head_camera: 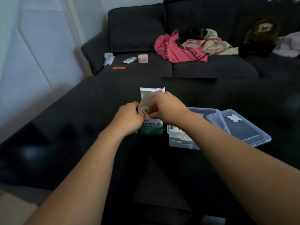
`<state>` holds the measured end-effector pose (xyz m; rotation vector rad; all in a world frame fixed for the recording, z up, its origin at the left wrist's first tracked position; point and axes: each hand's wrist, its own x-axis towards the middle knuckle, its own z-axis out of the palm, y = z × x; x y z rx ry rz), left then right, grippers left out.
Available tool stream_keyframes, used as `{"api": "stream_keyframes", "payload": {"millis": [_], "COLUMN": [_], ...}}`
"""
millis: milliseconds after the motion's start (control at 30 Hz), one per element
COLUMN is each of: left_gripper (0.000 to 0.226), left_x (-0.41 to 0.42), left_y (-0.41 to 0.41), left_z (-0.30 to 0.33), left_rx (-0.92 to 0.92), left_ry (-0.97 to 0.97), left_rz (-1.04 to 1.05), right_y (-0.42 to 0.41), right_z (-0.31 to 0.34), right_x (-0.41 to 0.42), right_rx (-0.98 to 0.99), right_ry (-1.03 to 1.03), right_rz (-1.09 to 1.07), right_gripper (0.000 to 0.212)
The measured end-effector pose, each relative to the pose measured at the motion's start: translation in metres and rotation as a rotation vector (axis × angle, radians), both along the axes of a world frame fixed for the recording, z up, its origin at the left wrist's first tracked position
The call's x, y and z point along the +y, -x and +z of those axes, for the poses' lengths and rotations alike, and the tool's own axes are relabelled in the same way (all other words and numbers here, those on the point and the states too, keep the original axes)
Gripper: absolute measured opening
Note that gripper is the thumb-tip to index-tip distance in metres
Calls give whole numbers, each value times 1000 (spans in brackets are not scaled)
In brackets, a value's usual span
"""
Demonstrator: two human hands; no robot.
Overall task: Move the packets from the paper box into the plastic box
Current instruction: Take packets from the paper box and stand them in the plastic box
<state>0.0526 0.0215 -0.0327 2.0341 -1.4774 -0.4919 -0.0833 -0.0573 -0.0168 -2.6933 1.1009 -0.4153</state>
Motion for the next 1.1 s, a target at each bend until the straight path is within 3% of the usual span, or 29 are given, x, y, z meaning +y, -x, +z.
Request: {"api": "stream_keyframes", "payload": {"millis": [367, 767, 1100], "left_gripper": [8, 18, 19], "left_x": [-4, -7, -9], "left_y": [1, 0, 1], "left_z": [-4, -6, -8], "left_rx": [117, 94, 126], "left_ry": [61, 54, 50], "left_rz": [89, 126, 192], "right_y": [2, 1, -4], "right_z": [-7, -14, -24], "right_x": [-1, -3, -5], "right_rx": [-116, -124, -111], "right_ry": [-80, -43, 170], "right_rz": [-34, -51, -144], "right_gripper": [12, 12, 6]}}
